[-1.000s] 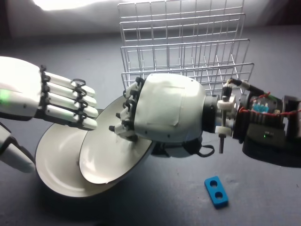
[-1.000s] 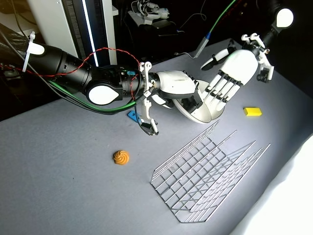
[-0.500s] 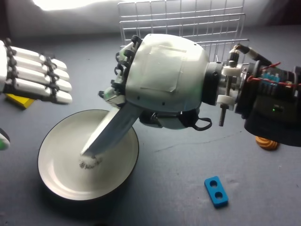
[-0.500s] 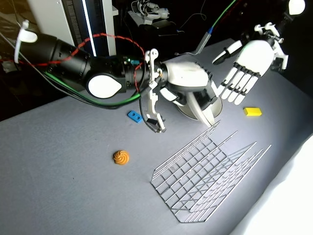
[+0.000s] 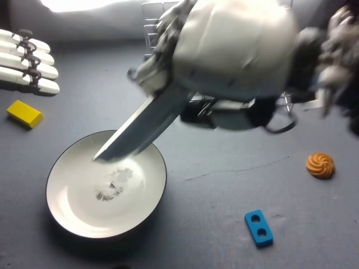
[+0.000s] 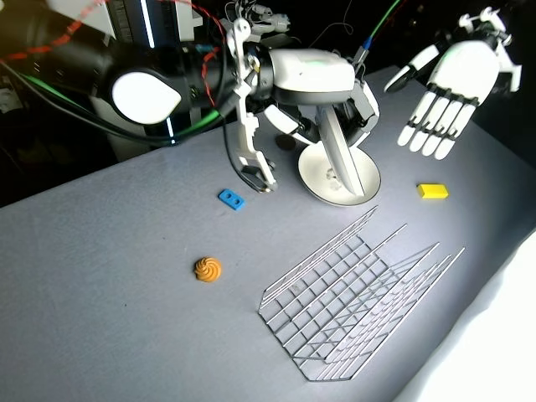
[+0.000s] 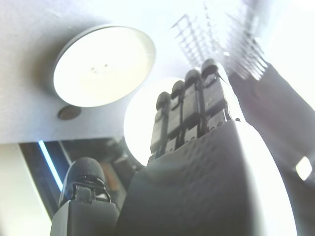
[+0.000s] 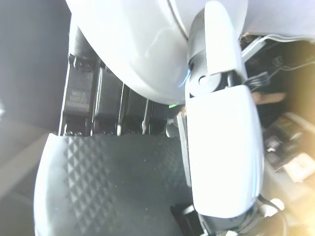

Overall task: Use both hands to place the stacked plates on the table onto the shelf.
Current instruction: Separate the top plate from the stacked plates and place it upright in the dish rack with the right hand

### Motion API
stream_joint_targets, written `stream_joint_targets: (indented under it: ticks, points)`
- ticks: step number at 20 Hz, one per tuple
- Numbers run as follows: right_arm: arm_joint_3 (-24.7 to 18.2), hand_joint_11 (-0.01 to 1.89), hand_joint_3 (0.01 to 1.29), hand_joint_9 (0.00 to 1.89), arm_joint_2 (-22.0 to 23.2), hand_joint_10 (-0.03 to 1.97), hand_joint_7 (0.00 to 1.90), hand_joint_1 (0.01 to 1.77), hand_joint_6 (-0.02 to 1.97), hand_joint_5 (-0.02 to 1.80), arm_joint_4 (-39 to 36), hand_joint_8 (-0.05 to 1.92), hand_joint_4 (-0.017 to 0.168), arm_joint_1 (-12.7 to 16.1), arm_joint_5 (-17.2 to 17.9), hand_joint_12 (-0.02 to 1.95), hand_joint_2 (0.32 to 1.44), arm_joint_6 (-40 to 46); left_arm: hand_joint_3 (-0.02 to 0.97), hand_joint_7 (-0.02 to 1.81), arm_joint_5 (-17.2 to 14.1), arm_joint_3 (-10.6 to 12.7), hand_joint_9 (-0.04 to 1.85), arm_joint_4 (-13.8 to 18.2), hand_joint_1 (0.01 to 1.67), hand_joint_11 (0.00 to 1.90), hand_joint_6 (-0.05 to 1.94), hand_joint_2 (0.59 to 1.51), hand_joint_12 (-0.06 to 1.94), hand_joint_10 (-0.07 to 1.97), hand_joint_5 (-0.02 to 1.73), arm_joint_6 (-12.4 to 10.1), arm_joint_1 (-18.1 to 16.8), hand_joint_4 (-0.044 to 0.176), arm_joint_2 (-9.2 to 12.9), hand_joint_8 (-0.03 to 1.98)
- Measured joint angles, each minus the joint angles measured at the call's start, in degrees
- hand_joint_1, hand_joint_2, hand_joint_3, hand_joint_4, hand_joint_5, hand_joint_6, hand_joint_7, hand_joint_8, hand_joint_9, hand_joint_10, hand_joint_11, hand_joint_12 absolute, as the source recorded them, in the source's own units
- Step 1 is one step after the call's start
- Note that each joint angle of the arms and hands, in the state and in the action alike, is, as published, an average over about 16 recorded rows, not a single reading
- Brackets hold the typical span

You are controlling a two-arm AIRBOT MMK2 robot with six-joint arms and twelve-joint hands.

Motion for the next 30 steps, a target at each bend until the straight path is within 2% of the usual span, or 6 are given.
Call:
stream_joint_targets:
  ticks: [7,14,22,30]
  points:
    - [-1.4,0.8,0.01,1.04,5.9,0.72,1.05,1.2,1.04,0.88,8.8,0.97,-0.003,6.8,-5.4,1.44,1.0,6.3,0.012,0.07,0.5,-0.6,0.04,1.0,0.02,0.02,0.02,1.149,0.01,0.01,0.1,-0.7,-1.6,0.0,1.1,0.01]
    - [2.4,0.8,0.01,1.03,6.9,0.76,1.05,1.2,1.02,0.9,15.4,0.96,-0.004,12.6,-13.6,1.45,1.0,15.3,0.012,0.08,1.5,-1.9,0.05,0.7,0.02,0.03,0.02,1.15,0.02,0.01,0.1,-0.3,-0.4,-0.001,0.8,0.01]
    - [8.5,0.76,0.01,1.02,5.2,0.8,1.06,1.21,0.99,0.91,16.2,0.95,-0.006,16.2,-22.3,1.47,1.01,25.7,0.012,0.07,3.5,-3.3,0.04,-1.2,0.02,0.02,0.02,1.151,0.02,0.01,0.09,1.8,3.9,-0.001,-0.6,0.01]
    - [13.6,0.72,0.01,1.02,2.8,0.79,1.07,1.22,0.98,0.92,17.3,0.9,-0.006,17.7,-25.6,1.47,1.03,29.7,0.012,0.06,5.6,-4.0,0.04,-3.4,0.02,0.02,0.02,1.157,0.01,0.01,0.07,4.1,9.9,-0.001,-2.1,0.01]
